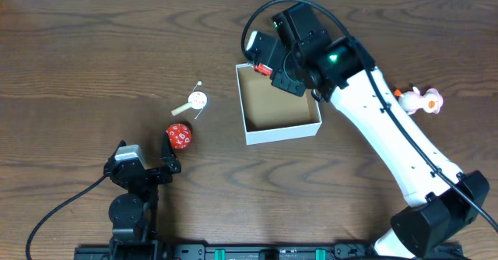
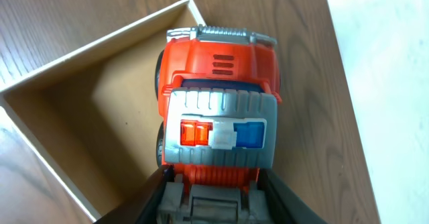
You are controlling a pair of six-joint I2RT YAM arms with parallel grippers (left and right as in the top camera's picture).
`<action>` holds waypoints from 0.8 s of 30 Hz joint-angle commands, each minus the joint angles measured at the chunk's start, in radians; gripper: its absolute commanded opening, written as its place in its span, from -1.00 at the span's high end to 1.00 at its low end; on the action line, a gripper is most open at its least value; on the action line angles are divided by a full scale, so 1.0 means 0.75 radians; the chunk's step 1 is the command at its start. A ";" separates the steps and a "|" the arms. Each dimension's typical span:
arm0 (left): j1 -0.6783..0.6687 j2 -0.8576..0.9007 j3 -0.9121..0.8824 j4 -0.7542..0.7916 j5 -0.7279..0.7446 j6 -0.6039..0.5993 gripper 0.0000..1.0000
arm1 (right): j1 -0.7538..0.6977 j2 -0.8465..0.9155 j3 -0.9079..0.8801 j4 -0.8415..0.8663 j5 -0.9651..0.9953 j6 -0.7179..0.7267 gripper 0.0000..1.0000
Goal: Pack container
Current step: 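Carry the fire truck left and lower it into the white box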
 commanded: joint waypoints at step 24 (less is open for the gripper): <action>0.007 0.005 -0.028 -0.050 -0.015 -0.003 -0.96 | -0.122 0.009 -0.533 0.556 -0.036 -0.238 0.30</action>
